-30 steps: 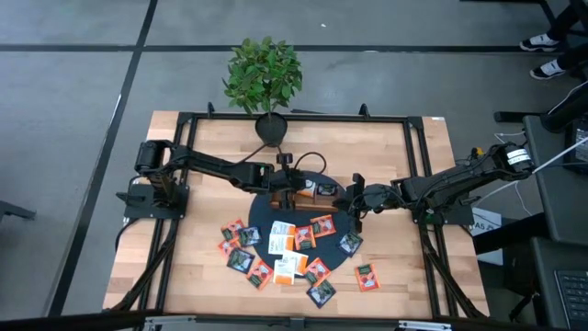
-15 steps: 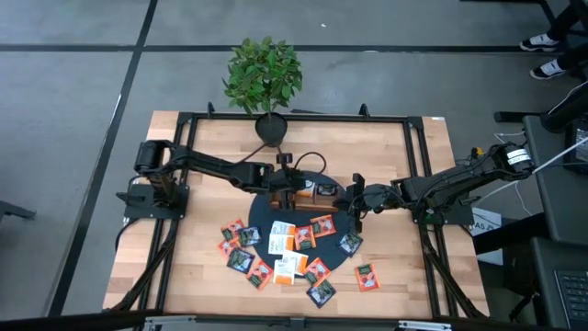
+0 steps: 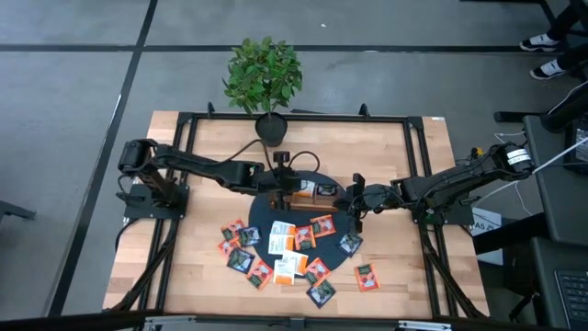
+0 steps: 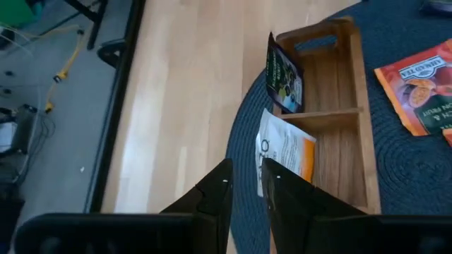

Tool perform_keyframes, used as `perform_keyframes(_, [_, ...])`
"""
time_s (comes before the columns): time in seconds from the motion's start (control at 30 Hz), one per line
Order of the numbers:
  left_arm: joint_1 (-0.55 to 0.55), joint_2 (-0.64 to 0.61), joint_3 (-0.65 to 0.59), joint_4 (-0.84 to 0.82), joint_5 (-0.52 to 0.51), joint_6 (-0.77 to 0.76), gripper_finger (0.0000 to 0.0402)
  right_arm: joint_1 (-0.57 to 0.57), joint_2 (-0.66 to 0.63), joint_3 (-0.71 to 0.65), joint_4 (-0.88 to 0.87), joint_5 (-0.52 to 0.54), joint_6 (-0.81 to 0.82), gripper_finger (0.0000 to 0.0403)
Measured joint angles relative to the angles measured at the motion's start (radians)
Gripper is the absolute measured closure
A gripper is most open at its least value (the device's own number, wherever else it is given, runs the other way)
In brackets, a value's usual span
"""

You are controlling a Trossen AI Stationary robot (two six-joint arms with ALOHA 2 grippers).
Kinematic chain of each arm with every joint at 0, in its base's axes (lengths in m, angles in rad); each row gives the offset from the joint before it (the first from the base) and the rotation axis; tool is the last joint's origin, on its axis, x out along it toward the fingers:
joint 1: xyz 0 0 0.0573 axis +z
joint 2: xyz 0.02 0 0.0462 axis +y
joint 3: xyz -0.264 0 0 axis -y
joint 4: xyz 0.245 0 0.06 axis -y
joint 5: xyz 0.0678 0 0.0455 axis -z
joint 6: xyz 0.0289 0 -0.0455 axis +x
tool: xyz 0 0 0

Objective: Pick & Place Tea
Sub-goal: Put the orange tea bag into the left side of the wooden organizer

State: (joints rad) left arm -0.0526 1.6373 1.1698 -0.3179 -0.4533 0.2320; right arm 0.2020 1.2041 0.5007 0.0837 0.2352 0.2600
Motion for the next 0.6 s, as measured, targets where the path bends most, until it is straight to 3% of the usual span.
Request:
perform_keyframes(0.23, [-0.057, -0.119, 0.0, -0.184, -0.049, -0.069, 0.0336, 0.0, 0.0, 0.0, 0.005, -0.001, -0.004, 0.0363])
perform_keyframes(0.6, [-0.164, -0.189, 0.0, -0.41, 0.012, -0.282, 0.0388, 0.012, 0.0, 0.0, 0.027, -0.001, -0.01, 0.0363])
